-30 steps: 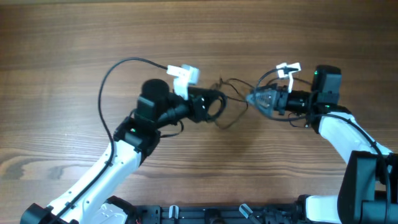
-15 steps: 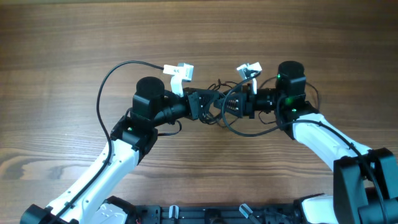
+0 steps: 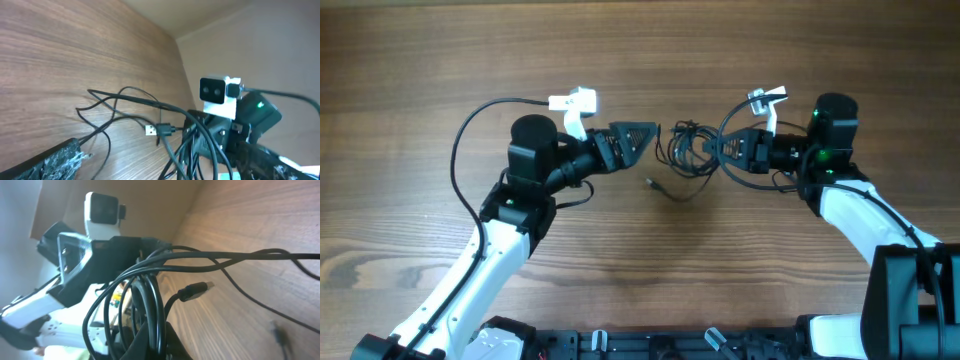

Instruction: Untangle cables

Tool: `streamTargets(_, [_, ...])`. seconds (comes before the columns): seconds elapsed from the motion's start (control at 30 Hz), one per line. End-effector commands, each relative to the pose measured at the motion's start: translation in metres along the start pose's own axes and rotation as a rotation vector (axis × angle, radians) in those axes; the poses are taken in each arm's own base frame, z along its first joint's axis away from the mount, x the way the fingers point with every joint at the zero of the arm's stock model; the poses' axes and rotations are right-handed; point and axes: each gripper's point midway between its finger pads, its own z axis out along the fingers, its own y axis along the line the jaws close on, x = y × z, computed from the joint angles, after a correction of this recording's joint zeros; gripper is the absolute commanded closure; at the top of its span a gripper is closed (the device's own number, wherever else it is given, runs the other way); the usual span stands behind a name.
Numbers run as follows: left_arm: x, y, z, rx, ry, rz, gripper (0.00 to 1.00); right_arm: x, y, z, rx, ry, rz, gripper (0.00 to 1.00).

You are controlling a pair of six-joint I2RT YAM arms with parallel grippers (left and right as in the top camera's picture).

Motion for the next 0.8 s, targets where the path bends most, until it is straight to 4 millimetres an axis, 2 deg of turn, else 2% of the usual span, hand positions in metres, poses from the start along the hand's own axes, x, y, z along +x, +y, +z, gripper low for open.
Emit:
streamTargets(0.0, [0.000,-0.012,0.000,0.024,0.002,-0.065,0.00,0.016,0.019,0.002,-0.125,0.086,-0.150,0.96])
streamTargets(0.07, [0.005,-0.016,0.002,0.032,0.016,-0.060,0.00,0.019,0.019,0.001,-0.143,0.081,-0.309,0.96])
streamTargets(0.13, [0.007,-0.018,0.003,0.036,0.023,-0.058,0.00,0.013,0.005,0.003,-0.066,0.044,-0.348,0.96])
streamTargets(0.23, [0.009,-0.018,0.003,0.036,0.026,-0.059,0.00,0.003,-0.045,-0.001,0.217,-0.034,-0.236,0.96])
streamTargets(0.3, [0.009,-0.017,0.003,0.034,0.027,-0.060,0.00,0.011,-0.083,-0.013,0.421,-0.021,-0.230,0.96])
streamTargets(0.37, [0.009,-0.017,0.003,0.034,0.027,-0.060,0.00,0.027,-0.118,-0.033,0.642,0.028,-0.193,0.96])
streamTargets(0.43, [0.009,-0.017,0.003,0.034,0.027,-0.060,0.00,0.037,-0.133,-0.049,0.778,0.068,-0.169,0.96])
streamTargets(0.5, [0.009,-0.016,0.004,0.030,0.027,-0.062,0.00,0.030,-0.133,-0.059,0.849,0.052,-0.185,0.96])
streamTargets(0.63, [0.012,-0.009,0.010,0.008,0.032,-0.080,0.00,-0.011,-0.117,-0.096,1.083,-0.127,-0.221,0.96])
streamTargets(0.77, [0.016,0.006,0.023,-0.066,0.000,-0.186,0.00,-0.053,-0.070,-0.100,1.032,-0.362,-0.261,0.96])
